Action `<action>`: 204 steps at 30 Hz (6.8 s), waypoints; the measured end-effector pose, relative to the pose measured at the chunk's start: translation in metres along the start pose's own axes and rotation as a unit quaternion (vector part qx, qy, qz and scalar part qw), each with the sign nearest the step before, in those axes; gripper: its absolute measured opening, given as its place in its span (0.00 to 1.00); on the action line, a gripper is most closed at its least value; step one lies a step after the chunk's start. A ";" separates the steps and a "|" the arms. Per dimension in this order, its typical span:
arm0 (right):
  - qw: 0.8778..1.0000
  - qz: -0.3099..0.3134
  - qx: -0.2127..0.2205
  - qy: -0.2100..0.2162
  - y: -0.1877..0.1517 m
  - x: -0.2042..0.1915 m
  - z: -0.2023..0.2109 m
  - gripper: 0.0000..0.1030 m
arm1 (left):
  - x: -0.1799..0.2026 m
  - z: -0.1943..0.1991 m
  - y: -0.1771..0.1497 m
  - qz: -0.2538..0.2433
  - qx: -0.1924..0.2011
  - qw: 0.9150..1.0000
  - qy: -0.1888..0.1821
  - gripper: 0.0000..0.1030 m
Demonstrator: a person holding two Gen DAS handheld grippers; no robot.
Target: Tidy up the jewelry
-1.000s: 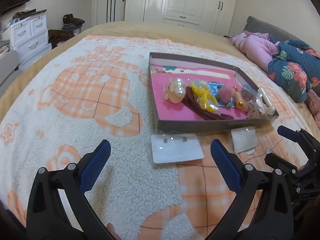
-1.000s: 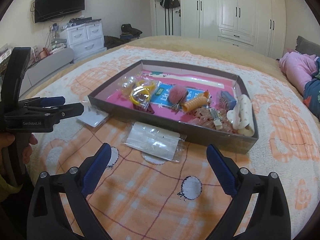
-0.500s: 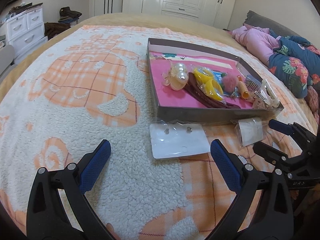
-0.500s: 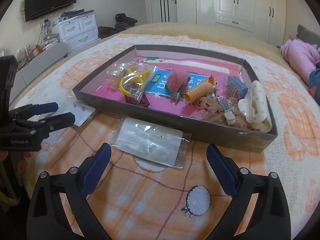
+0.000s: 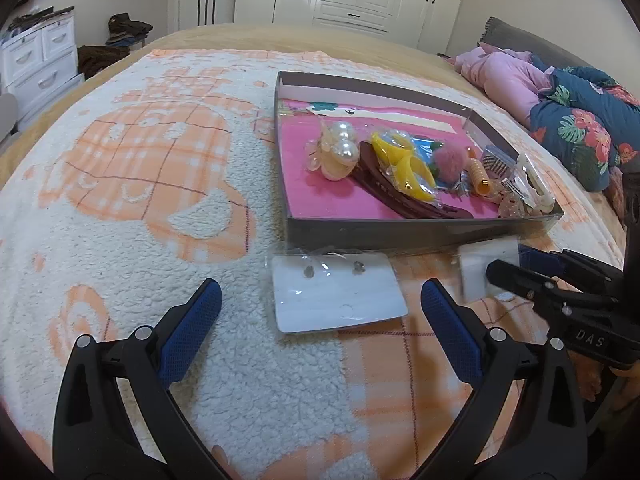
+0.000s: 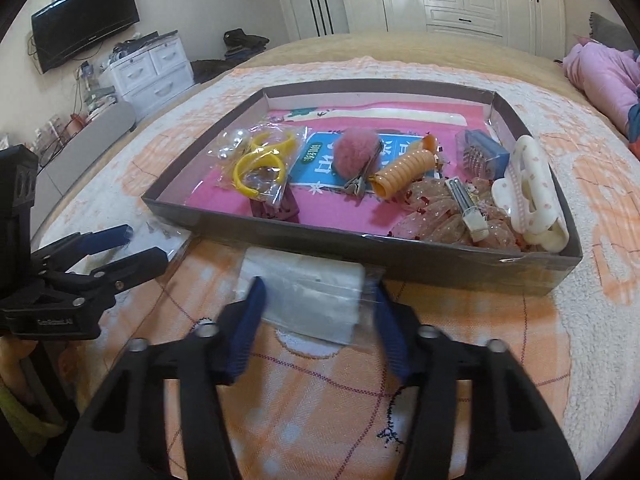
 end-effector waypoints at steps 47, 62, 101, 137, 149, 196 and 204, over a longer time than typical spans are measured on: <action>0.988 -0.047 0.141 0.028 0.027 0.037 0.112 0.08 | 0.080 0.035 0.038 -0.058 0.049 0.996 -0.040 0.56; 0.982 -0.070 0.169 -0.033 0.048 0.077 0.112 0.08 | 0.100 0.016 0.063 -0.066 0.053 0.995 -0.051 0.56; 0.989 -0.085 0.105 -0.060 0.077 0.101 0.014 0.14 | 0.090 -0.043 0.088 -0.058 0.037 0.997 -0.030 0.56; 0.982 -0.028 0.124 -0.141 0.026 0.079 0.080 0.76 | 0.087 0.002 0.077 -0.056 0.057 0.996 -0.025 0.74; 0.973 0.022 0.157 -0.165 0.015 0.054 0.110 0.88 | 0.076 0.044 0.046 -0.044 0.080 0.996 -0.019 0.89; 0.943 0.011 0.288 -0.167 -0.021 0.025 0.187 0.94 | 0.066 0.113 -0.005 -0.041 0.181 0.982 0.020 0.89; 0.944 0.012 0.286 -0.163 -0.025 0.022 0.190 0.94 | 0.063 0.121 -0.007 -0.035 0.187 0.982 0.023 0.89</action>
Point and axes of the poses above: each gripper's, at about its wrist camera, not at the fingertips, and z roughly against the way its jaws point, x to its right, y to its top, the point moved 10 cm from there along -z, roughly the way its jaws point, and after that the axes turned 3 degrees about -x, right-handed, at the moved point
